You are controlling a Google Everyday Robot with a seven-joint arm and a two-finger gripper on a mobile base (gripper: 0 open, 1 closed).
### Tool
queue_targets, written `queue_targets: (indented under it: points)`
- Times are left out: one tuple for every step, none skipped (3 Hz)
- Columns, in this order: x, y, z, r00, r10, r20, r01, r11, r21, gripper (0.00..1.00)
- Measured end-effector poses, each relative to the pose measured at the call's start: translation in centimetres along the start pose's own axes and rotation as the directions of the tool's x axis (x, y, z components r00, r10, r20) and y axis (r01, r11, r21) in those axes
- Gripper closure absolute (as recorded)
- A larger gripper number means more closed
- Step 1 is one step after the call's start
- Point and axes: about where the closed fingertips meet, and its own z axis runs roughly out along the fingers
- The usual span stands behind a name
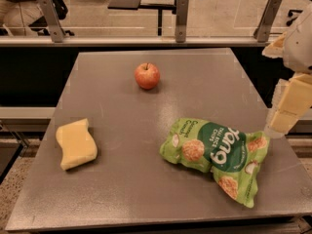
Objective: Move green rice chip bag near apple
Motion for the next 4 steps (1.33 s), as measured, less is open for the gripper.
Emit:
queue_targets:
  points:
    - [-0.1,0.0,0.0,1.000,-0.001,0.002,0.001,1.0000,-0.004,0.00]
    - [-0.2,0.0,0.0,1.000,-0.002,0.004,0.002,1.0000,-0.009,0.00]
    - [-1.6,1.4,1.9,0.999,-0.018,0.041,0.021,0.9976,-0.065,0.00]
    - [-4.0,4.5,5.6,0.995,-0.031,0.095,0.047,0.9834,-0.175,0.00]
